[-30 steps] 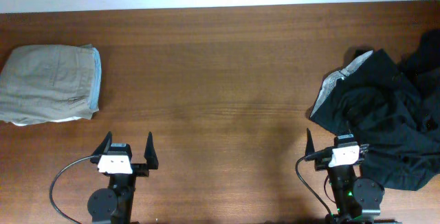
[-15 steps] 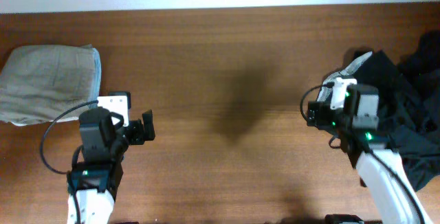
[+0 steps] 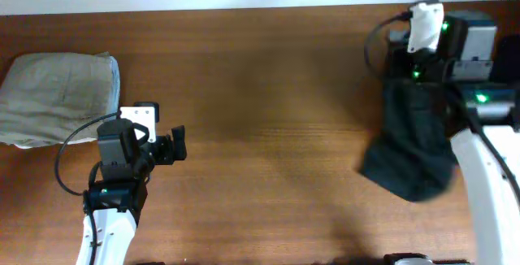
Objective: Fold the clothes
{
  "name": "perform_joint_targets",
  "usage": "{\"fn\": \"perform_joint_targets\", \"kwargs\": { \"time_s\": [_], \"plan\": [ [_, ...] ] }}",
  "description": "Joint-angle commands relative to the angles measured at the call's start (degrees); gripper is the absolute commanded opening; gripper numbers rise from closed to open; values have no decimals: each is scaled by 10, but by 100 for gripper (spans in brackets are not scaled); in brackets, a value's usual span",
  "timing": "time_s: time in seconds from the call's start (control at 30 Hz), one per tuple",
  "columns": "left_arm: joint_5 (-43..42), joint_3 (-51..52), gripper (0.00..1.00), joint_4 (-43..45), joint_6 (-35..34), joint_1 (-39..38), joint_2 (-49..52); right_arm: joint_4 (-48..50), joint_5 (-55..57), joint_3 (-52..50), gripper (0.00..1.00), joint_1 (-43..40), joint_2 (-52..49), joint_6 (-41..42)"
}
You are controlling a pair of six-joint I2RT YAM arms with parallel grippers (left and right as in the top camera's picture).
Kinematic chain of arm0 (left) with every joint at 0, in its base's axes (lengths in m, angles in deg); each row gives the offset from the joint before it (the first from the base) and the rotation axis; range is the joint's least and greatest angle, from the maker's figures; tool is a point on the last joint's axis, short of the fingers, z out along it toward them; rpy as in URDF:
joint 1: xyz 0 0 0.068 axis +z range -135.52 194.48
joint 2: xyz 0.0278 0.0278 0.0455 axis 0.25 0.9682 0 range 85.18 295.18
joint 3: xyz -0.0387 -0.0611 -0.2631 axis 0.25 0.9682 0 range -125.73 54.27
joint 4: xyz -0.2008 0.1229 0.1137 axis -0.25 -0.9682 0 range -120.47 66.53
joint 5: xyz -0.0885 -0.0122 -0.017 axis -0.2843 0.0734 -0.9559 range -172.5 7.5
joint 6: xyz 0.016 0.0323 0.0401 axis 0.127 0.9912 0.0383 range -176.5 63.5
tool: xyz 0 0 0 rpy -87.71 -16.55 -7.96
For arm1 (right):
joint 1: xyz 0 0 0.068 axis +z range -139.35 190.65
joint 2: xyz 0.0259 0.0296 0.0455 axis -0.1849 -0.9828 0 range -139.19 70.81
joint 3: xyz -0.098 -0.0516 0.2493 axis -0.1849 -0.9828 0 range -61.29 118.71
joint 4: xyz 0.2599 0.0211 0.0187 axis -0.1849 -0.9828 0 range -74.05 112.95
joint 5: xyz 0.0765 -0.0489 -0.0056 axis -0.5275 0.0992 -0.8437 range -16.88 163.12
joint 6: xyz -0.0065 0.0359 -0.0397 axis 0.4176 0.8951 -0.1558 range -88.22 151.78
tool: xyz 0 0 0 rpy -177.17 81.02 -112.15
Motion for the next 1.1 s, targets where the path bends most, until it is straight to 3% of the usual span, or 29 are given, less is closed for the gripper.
{"fn": "perform_joint_targets", "kwargs": {
  "time_s": [0.0,0.1,0.13,0.17,0.23,0.3,0.33,0.43,0.47,0.57,0.63,0.67,0.7,0.73,0.83,0.93,1.07],
  "plan": [
    [-17,-9,99,3,-7,-2,-1,-73,-160,25,4,133,-16,-61],
    [-24,-9,99,3,-7,-2,-1,-54,-157,16,4,241,-93,-61],
    [-30,-9,99,4,-7,-2,-1,-37,-148,16,14,256,-109,-61],
    [-39,-9,99,7,-7,-2,-1,-9,-109,16,49,263,-121,-52],
    [-94,-9,99,25,-7,-2,-1,-18,-12,32,99,229,-93,13],
    [-239,-9,99,50,-30,-3,1,-66,37,36,99,128,-38,54],
    [-252,-9,99,34,-104,-16,12,-104,38,36,99,73,-25,53],
    [-224,-9,99,-25,-239,-83,83,-167,35,36,99,-18,-23,54],
    [-181,-9,99,-25,-357,-104,141,-181,36,36,99,-31,-23,53],
    [-187,-9,99,-10,-501,-128,281,-191,38,36,99,-31,-23,54],
    [-171,-9,98,84,-516,-129,334,-199,38,36,99,-31,-23,54],
    [-152,-9,81,107,-517,-129,344,-206,38,36,99,-31,-23,54],
    [-143,-9,32,142,-518,-129,351,-217,38,36,99,-31,-23,54],
    [-143,-9,1,163,-518,-129,351,-224,38,36,99,-31,-23,54],
    [-243,-29,0,228,-501,-129,313,-292,38,25,99,-31,-31,85],
    [-209,-76,0,229,-501,-86,220,-338,22,-71,99,-29,-36,100],
    [-200,-84,0,211,-501,-62,186,-232,-66,-287,95,-26,-36,75]
  ]
}}
